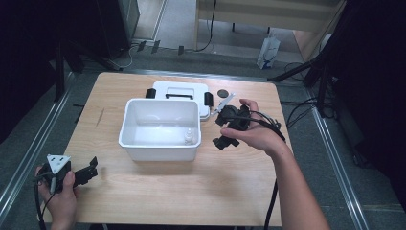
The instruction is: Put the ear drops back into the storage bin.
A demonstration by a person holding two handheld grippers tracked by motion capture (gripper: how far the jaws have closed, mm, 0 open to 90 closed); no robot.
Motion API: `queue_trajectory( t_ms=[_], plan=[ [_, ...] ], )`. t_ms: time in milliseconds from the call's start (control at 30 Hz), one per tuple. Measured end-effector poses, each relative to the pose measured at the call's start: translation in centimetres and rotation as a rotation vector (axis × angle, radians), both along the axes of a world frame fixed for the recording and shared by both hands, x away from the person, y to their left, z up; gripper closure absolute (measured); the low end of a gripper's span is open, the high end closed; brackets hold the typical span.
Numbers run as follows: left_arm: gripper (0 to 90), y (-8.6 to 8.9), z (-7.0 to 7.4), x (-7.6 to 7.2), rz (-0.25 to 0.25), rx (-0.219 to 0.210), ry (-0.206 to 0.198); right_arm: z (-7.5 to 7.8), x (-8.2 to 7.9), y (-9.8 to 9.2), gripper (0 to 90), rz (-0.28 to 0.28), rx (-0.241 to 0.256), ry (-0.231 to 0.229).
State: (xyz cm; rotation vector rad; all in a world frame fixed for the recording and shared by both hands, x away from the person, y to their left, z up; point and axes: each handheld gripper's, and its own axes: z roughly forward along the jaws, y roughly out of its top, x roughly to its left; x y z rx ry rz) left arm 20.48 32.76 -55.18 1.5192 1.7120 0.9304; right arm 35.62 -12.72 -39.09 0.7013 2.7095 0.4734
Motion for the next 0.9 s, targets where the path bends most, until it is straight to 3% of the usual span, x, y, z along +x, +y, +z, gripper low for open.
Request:
queue_trajectory(
  t_ms=[200, 900],
  plan=[
    [0.6, 0.0, 0.0, 0.0, -0.002, 0.002, 0.002, -1.4, -1.2, -1.9, 0.0, -0.025, 0.019, 0.000],
    [0.6, -0.1, 0.0, 0.0, 0.006, 0.005, -0.006, -7.9, -4.6, -10.0, 0.0, -0.195, 0.134, -0.012]
  ],
)
